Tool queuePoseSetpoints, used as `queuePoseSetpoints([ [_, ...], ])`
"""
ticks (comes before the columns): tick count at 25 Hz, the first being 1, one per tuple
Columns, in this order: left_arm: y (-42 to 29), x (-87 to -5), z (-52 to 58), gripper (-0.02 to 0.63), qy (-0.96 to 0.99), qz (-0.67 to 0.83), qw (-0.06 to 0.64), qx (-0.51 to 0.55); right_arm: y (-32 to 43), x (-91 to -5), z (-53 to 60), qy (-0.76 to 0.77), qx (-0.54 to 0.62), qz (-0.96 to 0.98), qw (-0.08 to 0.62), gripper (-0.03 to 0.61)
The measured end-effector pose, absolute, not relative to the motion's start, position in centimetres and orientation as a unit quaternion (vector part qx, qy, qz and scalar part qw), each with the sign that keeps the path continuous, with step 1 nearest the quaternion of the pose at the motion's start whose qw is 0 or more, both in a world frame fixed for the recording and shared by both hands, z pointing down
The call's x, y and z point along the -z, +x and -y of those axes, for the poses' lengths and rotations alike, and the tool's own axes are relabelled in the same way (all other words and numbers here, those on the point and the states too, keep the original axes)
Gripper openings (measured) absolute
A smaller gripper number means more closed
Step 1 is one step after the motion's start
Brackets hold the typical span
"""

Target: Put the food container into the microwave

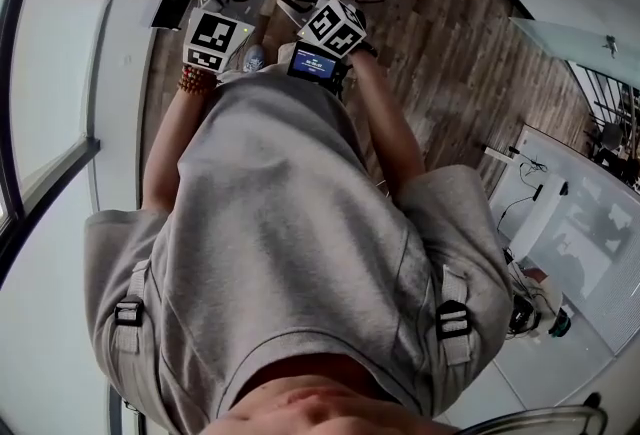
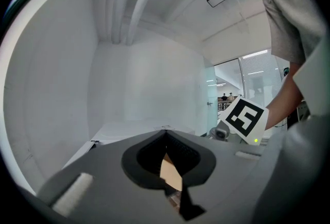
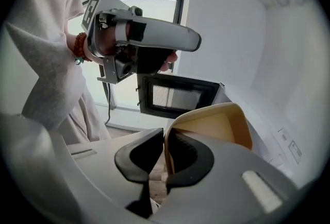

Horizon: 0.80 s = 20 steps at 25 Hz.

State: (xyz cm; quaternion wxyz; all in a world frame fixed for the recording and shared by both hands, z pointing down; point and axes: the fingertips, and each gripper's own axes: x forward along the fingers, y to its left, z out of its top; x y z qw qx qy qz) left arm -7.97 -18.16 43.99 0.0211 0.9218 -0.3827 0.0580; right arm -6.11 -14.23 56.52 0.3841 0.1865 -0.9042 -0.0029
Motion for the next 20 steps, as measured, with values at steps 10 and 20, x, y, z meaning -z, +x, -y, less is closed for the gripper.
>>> queuePoseSetpoints([
  [10, -7.4, -45.7, 18.2, 0.002, 0.926, 0.367, 0.031, -0.082, -6.3, -58.8, 13.6, 0.181, -0.027, 0.901, 0.393, 0.048],
  [20, -8.1, -46.2, 18.7, 0.002, 0.92, 0.379, 0.034, -0.091, -5.8, -59.9, 14.4, 0.169, -0.032, 0.897, 0.408, 0.048],
])
